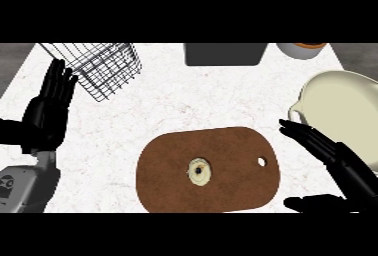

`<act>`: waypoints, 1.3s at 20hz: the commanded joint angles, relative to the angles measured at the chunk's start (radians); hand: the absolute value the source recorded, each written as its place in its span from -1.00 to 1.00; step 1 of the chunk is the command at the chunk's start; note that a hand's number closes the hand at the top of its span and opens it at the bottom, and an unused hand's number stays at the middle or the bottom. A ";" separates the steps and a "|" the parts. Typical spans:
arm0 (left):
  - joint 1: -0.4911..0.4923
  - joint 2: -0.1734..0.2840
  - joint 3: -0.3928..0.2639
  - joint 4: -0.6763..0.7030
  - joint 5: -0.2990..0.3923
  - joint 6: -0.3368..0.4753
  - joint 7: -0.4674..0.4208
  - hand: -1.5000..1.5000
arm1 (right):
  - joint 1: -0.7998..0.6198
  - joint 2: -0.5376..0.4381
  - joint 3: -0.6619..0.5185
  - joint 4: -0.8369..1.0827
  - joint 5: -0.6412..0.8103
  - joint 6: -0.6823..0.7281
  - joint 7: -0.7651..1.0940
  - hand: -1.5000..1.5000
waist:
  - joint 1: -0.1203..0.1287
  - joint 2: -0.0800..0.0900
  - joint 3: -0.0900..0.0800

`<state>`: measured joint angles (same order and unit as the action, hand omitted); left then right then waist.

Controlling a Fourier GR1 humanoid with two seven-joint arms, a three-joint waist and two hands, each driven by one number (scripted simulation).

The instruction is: Pick the cupcake from the cutting board and place it in the pot

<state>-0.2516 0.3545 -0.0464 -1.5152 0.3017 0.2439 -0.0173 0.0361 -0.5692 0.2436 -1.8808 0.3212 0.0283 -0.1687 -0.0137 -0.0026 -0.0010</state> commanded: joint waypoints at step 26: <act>-0.039 -0.086 0.067 -0.014 -0.096 -0.054 0.074 0.00 | -0.222 0.425 0.346 0.179 0.451 0.228 0.549 -1.00 | 0.015 0.003 0.001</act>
<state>-0.2737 0.2815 0.0074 -1.5325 0.2173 0.1989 0.0323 -0.1643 -0.2158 0.5809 -1.7784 0.7196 0.2884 0.4130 0.0012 -0.0001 0.0000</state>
